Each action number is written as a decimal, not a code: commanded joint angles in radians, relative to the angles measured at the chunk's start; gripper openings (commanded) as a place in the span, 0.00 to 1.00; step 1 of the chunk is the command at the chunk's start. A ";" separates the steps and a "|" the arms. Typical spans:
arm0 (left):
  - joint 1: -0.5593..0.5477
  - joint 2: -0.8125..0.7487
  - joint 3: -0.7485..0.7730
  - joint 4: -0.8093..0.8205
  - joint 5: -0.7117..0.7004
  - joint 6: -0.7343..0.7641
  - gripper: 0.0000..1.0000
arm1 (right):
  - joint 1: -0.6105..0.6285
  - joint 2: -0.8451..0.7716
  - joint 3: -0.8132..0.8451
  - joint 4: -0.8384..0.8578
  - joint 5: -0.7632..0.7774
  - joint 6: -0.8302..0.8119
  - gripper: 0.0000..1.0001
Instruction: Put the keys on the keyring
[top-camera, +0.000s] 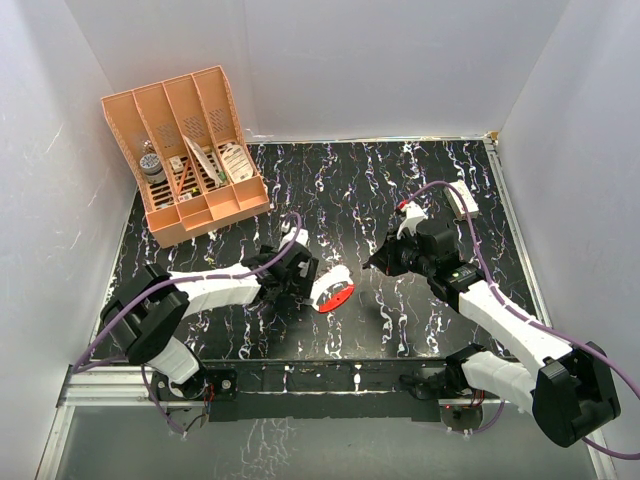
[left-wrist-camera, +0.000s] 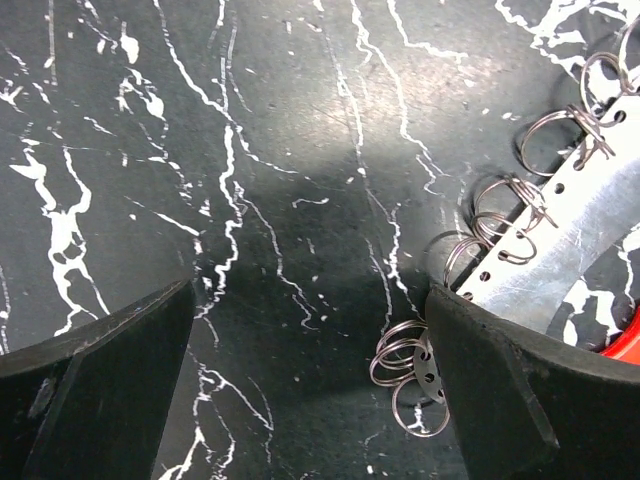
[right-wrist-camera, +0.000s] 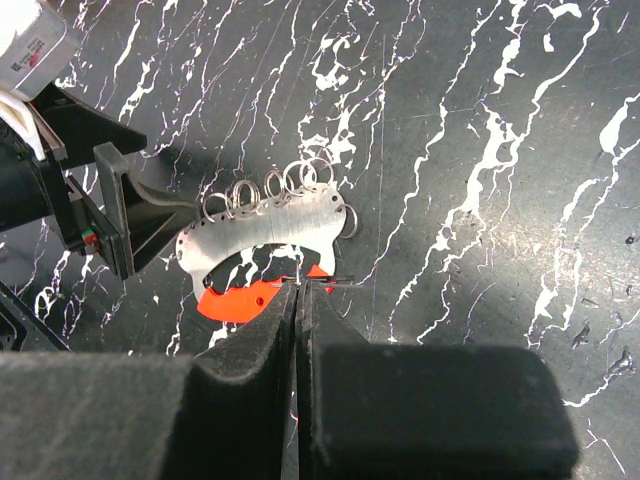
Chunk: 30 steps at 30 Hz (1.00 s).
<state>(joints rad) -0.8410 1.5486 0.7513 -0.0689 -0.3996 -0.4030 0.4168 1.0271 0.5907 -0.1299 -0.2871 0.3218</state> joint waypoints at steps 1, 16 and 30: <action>-0.037 0.013 0.034 -0.054 0.010 -0.047 0.99 | -0.004 -0.031 0.001 0.042 -0.006 -0.017 0.00; -0.130 -0.024 0.090 -0.104 -0.016 -0.094 0.99 | -0.004 -0.063 -0.006 -0.024 -0.044 -0.014 0.00; -0.058 -0.207 -0.077 0.317 0.288 0.275 0.74 | 0.002 -0.092 -0.023 -0.065 -0.076 -0.008 0.00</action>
<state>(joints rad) -0.9440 1.3716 0.7258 0.0921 -0.2905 -0.2539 0.4168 0.9714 0.5724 -0.2157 -0.3481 0.3134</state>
